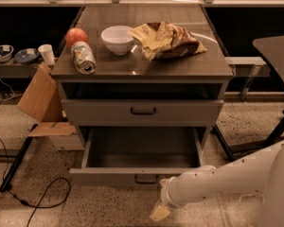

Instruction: Close middle drawer

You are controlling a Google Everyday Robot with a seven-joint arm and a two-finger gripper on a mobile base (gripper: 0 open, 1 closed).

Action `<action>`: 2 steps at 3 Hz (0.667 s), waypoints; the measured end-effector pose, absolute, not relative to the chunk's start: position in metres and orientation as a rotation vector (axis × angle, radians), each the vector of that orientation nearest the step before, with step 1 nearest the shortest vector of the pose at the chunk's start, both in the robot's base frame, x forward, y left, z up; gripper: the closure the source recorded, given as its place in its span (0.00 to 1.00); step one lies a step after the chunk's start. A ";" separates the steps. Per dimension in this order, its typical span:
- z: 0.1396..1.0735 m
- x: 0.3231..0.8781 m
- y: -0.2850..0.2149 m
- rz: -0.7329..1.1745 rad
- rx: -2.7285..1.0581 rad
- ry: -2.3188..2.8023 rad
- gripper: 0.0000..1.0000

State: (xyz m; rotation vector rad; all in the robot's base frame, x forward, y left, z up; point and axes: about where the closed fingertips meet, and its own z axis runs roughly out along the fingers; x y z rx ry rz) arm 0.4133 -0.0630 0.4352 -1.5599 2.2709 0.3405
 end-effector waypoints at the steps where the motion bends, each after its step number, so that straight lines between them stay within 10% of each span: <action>1: 0.442 0.426 -0.066 0.319 -1.551 2.277 0.48; 2: 0.445 0.443 -0.069 0.288 -1.559 2.293 0.71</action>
Offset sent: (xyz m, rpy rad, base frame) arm 0.0524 -0.0104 0.0136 -0.0739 -0.0129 -0.0215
